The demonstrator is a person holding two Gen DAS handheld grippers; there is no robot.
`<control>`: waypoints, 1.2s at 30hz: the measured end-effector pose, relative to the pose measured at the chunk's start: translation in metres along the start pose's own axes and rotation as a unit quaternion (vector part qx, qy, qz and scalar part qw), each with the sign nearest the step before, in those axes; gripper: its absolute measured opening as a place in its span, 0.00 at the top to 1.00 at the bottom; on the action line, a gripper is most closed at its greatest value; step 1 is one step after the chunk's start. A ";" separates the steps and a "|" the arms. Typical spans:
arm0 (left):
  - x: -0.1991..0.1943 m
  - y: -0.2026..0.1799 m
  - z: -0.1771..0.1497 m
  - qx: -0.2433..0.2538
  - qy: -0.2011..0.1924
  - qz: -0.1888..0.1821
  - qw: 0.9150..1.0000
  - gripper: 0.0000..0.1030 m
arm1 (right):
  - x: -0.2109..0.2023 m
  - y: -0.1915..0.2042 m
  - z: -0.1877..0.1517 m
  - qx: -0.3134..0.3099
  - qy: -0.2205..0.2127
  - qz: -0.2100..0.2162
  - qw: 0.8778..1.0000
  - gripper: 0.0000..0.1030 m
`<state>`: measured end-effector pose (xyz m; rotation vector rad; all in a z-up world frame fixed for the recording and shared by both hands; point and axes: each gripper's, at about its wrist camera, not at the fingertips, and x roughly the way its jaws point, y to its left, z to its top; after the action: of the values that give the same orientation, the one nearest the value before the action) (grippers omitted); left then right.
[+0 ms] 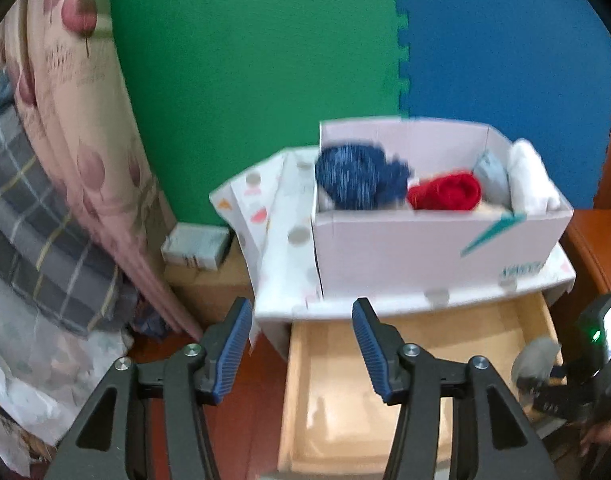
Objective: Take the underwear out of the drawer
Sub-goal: 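Withdraw the open left gripper back over the empty drawer, then carry the grey sock with the right gripper into the box and release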
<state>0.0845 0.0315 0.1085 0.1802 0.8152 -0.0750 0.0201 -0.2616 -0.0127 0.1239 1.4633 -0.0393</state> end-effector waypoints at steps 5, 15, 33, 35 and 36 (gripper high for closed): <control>0.018 -0.009 -0.032 -0.008 0.028 0.002 1.000 0.48 | -0.014 0.000 -0.001 -0.001 -0.033 0.002 0.999 0.64; 0.050 -0.024 -0.068 -0.030 0.069 -0.002 0.997 0.48 | -0.070 0.011 0.009 -0.014 -0.098 0.014 0.995 0.64; 0.061 -0.017 -0.079 -0.053 0.060 0.010 0.997 0.48 | -0.212 0.040 0.121 -0.044 -0.224 0.027 0.973 0.64; 0.060 -0.018 -0.079 -0.051 0.056 0.011 0.997 0.48 | -0.208 0.047 0.138 -0.047 -0.222 0.023 0.974 0.64; 0.060 -0.018 -0.079 -0.051 0.055 0.011 0.997 0.48 | -0.205 0.050 0.143 -0.049 -0.221 0.021 0.974 0.64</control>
<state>0.0670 0.0290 0.0094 0.0974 0.9250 -0.0025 0.1443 -0.2374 0.2088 0.0599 1.0156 0.0383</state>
